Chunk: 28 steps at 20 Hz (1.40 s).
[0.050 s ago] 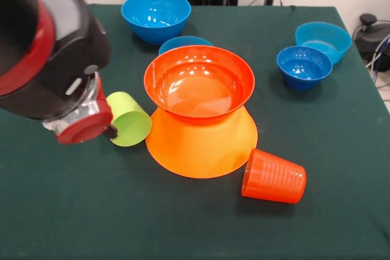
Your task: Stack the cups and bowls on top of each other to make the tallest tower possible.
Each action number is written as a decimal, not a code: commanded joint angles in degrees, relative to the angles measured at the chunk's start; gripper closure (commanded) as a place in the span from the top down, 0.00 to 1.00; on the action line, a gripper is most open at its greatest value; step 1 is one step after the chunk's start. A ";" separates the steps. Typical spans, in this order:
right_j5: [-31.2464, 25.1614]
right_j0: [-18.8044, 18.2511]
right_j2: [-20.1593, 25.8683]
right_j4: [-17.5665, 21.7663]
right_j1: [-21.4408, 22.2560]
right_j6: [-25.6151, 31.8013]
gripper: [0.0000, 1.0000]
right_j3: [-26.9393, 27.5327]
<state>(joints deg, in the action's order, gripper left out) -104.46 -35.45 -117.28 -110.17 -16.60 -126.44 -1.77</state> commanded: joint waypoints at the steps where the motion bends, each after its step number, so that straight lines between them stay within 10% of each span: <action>1: -10.32 -1.74 -5.98 -0.29 -1.07 18.12 1.00 1.80; 28: -13.46 -4.18 -31.71 -19.49 -0.53 24.58 1.00 -1.35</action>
<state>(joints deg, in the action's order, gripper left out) -113.75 -39.13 -137.65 -126.70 -17.25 -119.25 -4.69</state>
